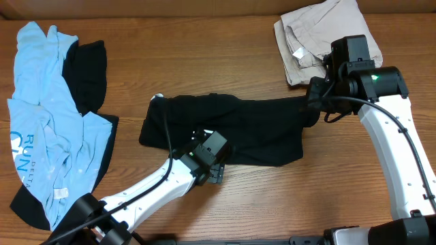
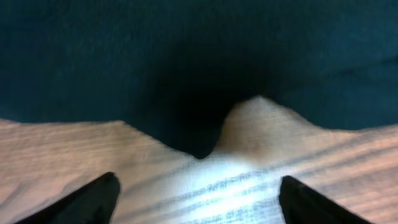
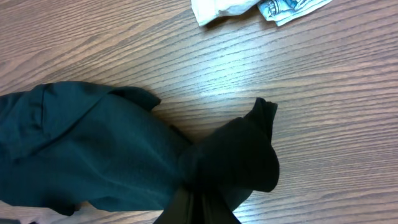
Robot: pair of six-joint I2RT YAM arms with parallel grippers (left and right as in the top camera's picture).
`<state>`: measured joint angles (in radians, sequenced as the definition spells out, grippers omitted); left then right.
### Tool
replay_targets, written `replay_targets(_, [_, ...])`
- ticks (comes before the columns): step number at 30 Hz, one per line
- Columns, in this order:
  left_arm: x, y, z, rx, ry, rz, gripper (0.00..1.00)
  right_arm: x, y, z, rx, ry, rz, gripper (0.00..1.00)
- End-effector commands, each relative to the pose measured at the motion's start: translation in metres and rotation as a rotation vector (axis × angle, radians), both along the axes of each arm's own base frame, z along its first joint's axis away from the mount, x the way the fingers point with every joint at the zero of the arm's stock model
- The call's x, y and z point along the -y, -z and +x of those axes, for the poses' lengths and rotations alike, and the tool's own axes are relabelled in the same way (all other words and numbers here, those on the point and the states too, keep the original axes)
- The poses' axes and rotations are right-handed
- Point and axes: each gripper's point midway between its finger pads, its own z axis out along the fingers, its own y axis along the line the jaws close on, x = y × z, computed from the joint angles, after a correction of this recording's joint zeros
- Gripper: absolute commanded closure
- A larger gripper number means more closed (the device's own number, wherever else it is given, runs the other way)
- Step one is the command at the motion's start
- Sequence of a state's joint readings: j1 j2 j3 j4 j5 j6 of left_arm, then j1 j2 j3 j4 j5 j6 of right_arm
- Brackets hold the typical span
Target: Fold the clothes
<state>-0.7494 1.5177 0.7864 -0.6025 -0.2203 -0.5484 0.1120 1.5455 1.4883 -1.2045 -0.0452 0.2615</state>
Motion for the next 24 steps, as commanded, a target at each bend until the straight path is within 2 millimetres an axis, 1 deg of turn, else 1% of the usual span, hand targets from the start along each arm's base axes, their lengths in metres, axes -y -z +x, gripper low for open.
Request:
replay_targets(1, [-0.008, 0.009, 0.002, 0.045, -0.027, 0.013, 0.25, 0.001, -0.007, 0.001, 0.024, 0.003, 0.004, 0.96])
replay_targets(3, [-0.008, 0.014, 0.004, 0.068, -0.03, -0.001, 0.31, 0.001, -0.007, 0.001, 0.024, 0.003, 0.004, 0.96])
replay_targets(4, [-0.009, 0.017, 0.005, 0.081, -0.034, -0.007, 0.36, 0.001, -0.007, 0.001, 0.023, 0.002, 0.004, 0.96])
replay_targets(10, [-0.022, 0.028, 0.016, 0.163, -0.083, -0.023, 0.52, 0.001, -0.007, 0.0, 0.022, 0.002, 0.003, 0.96])
replay_targets(14, [-0.028, 0.028, 0.025, 0.201, -0.116, -0.038, 0.55, 0.001, -0.007, 0.0, 0.022, 0.002, 0.003, 0.96])
replay_targets(18, [-0.038, 0.02, 0.043, 0.276, -0.172, -0.025, 0.62, 0.001, -0.007, 0.0, 0.022, 0.002, 0.003, 0.96])
replay_targets(19, [-0.039, 0.016, 0.052, 0.306, -0.193, -0.047, 0.7, 0.001, -0.007, 0.0, 0.022, 0.002, 0.003, 0.96])
replay_targets(20, [-0.039, 0.014, 0.055, 0.316, -0.201, -0.056, 0.76, 0.001, -0.007, 0.0, 0.022, 0.002, 0.003, 0.96])
replay_targets(21, [-0.04, 0.013, 0.057, 0.323, -0.205, -0.058, 0.89, 0.001, -0.007, 0.0, 0.022, 0.002, 0.003, 0.96])
replay_targets(22, [-0.044, 0.012, 0.06, 0.329, -0.187, -0.036, 0.96, 0.001, -0.006, 0.0, 0.019, 0.002, 0.003, 0.96])
replay_targets(24, [-0.054, 0.008, 0.063, 0.324, -0.148, 0.027, 0.96, 0.001, -0.006, -0.002, 0.014, 0.002, 0.002, 0.96])
